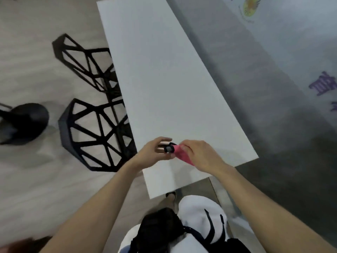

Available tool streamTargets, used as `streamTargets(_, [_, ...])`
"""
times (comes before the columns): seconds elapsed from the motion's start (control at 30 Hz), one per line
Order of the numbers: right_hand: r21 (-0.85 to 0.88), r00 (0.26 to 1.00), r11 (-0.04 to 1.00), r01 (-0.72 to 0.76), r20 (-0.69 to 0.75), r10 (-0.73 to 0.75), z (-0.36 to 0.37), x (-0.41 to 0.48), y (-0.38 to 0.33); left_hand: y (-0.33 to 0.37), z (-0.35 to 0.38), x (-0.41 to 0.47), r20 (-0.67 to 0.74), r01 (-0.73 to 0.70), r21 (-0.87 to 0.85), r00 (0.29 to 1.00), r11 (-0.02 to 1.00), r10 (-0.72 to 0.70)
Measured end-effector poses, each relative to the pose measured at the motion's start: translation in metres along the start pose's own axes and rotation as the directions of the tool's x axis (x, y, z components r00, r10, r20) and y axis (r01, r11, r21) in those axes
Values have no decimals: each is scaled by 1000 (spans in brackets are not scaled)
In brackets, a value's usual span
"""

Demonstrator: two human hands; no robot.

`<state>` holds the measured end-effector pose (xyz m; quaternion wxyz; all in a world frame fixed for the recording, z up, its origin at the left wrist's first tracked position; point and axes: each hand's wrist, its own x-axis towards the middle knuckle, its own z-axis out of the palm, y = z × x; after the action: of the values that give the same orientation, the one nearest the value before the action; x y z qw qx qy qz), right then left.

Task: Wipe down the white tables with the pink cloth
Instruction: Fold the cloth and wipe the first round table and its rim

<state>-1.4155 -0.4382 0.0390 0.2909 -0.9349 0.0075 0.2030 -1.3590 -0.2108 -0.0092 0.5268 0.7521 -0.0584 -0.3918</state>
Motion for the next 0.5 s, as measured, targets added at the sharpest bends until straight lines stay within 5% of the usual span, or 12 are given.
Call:
streamTargets(0.13, [-58, 978, 978, 199, 76, -194, 46, 5, -65, -35, -21, -79, -353, -12, -132, 935, 991, -35])
streamTargets(0.27, [-171, 924, 910, 378, 125, -361, 84, 16, -140, -92, -58, -165, -658, 77, -96, 743, 992, -121])
streamTargets(0.4, [-442, 820, 702, 559, 170, -546, 128, 31, -214, -164, -104, -241, -831, 188, -129, 515, 974, -209])
streamTargets(0.5, [-538, 745, 555, 635, 236, -624, 173, 43, -265, -221, -148, -287, -882, 264, -135, 407, 955, -237])
